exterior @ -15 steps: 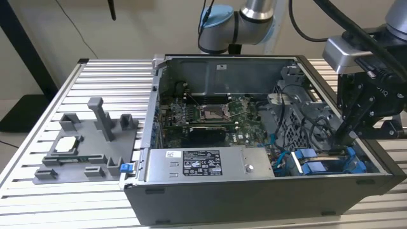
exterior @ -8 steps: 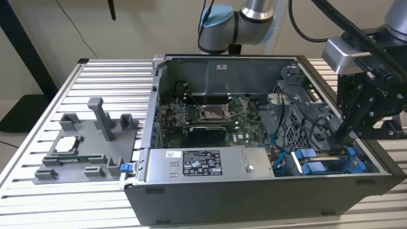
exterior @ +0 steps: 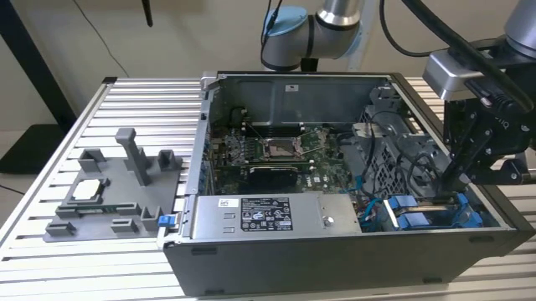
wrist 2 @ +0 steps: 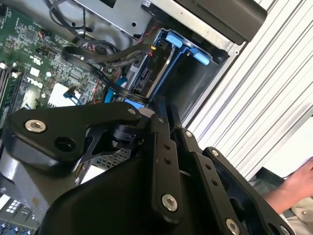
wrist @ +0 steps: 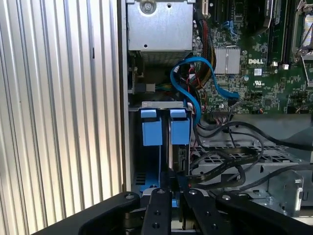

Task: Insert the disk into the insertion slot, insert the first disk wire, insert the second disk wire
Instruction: 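Insert the second disk wire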

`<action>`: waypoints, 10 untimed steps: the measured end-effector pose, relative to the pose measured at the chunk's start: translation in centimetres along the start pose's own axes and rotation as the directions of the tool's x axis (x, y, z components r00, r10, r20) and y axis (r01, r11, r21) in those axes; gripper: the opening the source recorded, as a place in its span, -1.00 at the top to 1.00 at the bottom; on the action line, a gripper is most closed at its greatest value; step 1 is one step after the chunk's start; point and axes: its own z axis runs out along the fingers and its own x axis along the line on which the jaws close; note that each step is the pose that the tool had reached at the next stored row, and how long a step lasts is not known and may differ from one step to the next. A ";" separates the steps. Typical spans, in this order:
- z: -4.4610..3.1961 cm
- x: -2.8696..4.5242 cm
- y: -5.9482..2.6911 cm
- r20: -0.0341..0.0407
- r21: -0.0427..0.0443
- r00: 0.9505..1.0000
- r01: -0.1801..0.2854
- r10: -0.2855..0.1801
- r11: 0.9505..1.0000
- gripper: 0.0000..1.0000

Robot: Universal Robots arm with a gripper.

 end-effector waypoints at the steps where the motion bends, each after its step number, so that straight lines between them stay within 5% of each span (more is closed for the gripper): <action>1: 0.00 0.00 0.00 0.000 0.000 1.000 0.000 0.000 1.000 1.00; 10: 0.19 -0.18 0.15 0.000 0.001 1.000 0.000 0.000 1.000 1.00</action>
